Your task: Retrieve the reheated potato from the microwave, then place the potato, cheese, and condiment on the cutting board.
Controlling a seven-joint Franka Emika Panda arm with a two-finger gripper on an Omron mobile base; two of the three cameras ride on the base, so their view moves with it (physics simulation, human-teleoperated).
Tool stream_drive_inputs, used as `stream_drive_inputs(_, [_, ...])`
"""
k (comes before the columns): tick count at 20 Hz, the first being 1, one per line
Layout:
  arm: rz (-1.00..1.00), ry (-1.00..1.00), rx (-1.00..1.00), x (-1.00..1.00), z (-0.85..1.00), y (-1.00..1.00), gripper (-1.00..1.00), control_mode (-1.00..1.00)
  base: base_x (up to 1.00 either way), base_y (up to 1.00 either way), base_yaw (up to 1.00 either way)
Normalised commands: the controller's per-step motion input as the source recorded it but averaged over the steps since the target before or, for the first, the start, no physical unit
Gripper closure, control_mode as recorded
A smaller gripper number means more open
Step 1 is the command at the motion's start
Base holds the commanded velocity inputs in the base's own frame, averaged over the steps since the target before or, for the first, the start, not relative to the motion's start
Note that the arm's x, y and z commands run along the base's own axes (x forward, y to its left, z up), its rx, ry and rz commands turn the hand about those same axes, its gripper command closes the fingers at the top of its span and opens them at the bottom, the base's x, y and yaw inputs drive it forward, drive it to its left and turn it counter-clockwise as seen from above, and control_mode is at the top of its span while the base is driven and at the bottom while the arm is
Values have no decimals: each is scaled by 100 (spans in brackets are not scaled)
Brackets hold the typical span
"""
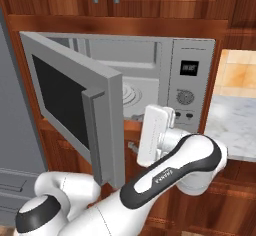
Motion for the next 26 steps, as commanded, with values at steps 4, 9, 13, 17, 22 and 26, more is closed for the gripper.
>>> stream_drive_inputs(4, [18,10,8,-25,0,31,-100,-100,0,0,0])
stream_drive_inputs(9, [16,7,4,-37,0,38,-100,-100,0,0,0])
stream_drive_inputs(13, [13,4,3,-41,0,43,-100,-100,0,0,0])
stream_drive_inputs(17, [10,4,3,-41,0,46,-100,-100,0,0,0])
stream_drive_inputs(22, [5,1,3,-44,0,50,-100,-100,0,0,0])
stream_drive_inputs(26, [1,0,2,-49,0,54,-100,-100,0,0,0])
